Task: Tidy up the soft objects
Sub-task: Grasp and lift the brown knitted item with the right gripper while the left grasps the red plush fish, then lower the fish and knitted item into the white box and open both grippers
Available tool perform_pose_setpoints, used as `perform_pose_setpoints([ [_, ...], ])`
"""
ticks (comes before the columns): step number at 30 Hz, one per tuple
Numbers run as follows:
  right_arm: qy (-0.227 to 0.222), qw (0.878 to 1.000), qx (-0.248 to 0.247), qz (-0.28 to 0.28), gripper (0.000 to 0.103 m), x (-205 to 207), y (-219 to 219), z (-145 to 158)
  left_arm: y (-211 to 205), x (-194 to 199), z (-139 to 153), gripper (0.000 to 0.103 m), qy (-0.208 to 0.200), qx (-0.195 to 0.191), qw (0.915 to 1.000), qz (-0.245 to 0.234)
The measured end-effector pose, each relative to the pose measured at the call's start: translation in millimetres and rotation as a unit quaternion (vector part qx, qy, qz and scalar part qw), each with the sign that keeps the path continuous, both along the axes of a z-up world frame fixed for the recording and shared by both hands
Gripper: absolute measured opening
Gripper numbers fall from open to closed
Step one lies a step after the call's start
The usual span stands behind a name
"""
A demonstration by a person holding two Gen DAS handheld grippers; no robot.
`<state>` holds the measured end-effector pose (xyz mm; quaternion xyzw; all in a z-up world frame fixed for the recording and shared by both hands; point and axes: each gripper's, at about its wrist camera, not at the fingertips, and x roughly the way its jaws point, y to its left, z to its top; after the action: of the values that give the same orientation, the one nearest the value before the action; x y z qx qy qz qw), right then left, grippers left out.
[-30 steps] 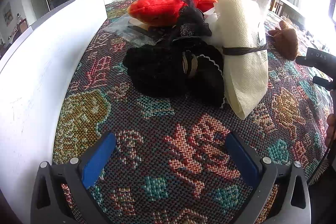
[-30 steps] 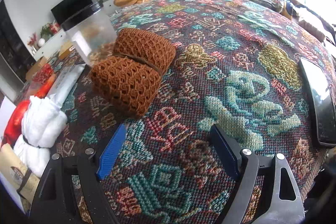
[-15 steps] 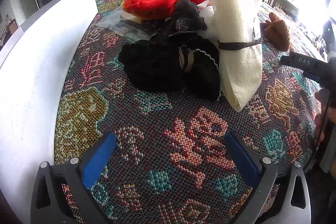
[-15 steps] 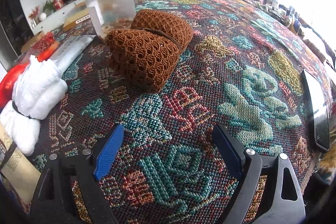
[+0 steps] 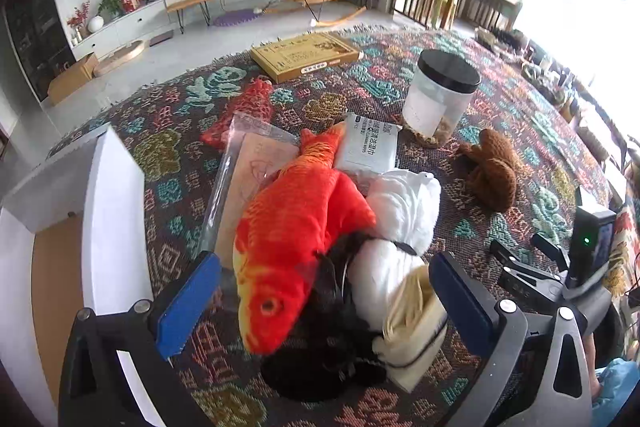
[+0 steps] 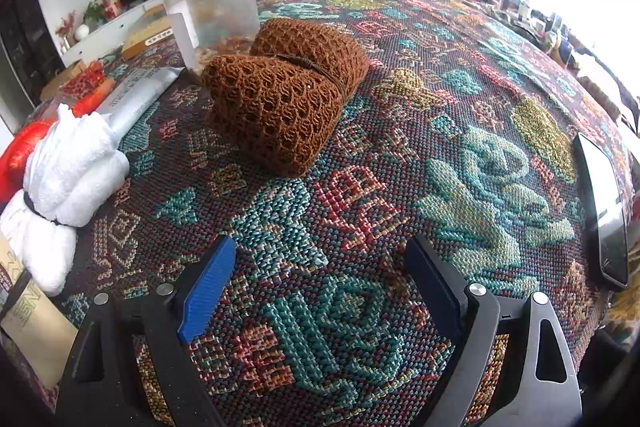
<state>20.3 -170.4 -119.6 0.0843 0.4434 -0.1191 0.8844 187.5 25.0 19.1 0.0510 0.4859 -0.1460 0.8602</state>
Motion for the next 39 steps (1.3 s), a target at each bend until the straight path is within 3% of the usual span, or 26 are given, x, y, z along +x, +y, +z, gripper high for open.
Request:
perform_pose_setpoints([
  [4,0.0,1.0,0.0,0.0,0.089,0.1,-0.1,-0.3,-22.7,45.2,-25.9,0.103,0.05,0.051,0.9966,-0.04],
  [8,-0.002,1.0,0.002,0.0,0.089,-0.1,0.1,-0.4,-24.7,68.7,-59.7,0.102,0.092,0.087,0.9915,-0.03],
  [9,-0.003,1.0,0.005,0.0,0.089,-0.2,-0.6,-0.2,-19.5,72.1,-62.7,0.094,0.098,0.076,0.9921,-0.023],
  [10,-0.005,1.0,0.009,0.0,0.089,-0.8,-2.5,0.0,-12.8,74.6,-64.9,0.071,0.104,0.053,0.9931,-0.015],
  [12,-0.013,1.0,0.026,-0.002,0.089,-2.0,-8.3,1.4,3.6,77.5,-65.6,0.041,0.108,0.019,0.9939,0.013],
  [14,-0.031,0.997,0.074,-0.006,0.089,-5.5,-21.2,5.3,17.4,77.0,-58.6,0.034,0.096,-0.015,0.9949,0.027],
  [16,-0.079,0.984,0.158,-0.014,0.089,-15.2,-43.2,14.2,32.8,71.4,-45.8,0.034,0.079,-0.045,0.9949,0.043],
  [18,-0.121,0.97,0.21,-0.035,0.088,-21.0,-66.5,23.1,47.3,60.7,-30.5,0.034,0.057,-0.075,0.9944,0.049],
  [22,-0.079,0.963,0.255,-0.024,0.089,30.1,-89.9,33.6,68.3,35.4,-2.4,0.034,0.013,-0.095,0.9941,0.051],
  [25,-0.032,0.972,0.231,0.004,0.089,80.5,-79.2,42.4,82.4,22.8,11.7,0.034,-0.004,-0.118,0.9913,0.059],
  [27,0.039,0.979,0.195,0.038,0.089,111.8,-57.7,32.7,88.6,12.9,20.4,0.034,-0.013,-0.129,0.9897,0.061],
  [28,0.073,0.978,0.186,0.06,0.087,121.1,-49.1,24.1,91.2,8.1,24.0,0.034,-0.017,-0.132,0.9892,0.061],
  [29,0.08,0.978,0.183,0.065,0.085,124.5,-46.3,22.4,94.3,2.4,28.7,0.034,-0.021,-0.136,0.9887,0.06],
  [32,0.066,0.984,0.16,0.043,0.073,119.1,-55.4,32.7,109.8,-20.1,43.8,0.034,-0.036,-0.147,0.9868,0.057],
  [36,0.004,0.988,0.142,0.057,0.072,92.5,-67.5,72.7,143.3,-54.2,59.1,0.034,-0.053,-0.159,0.9836,0.068],
  [39,-0.027,0.985,0.138,0.103,0.072,59.8,-48.0,108.7,174.3,-82.8,60.1,0.034,-0.063,-0.149,0.9825,0.092],
])
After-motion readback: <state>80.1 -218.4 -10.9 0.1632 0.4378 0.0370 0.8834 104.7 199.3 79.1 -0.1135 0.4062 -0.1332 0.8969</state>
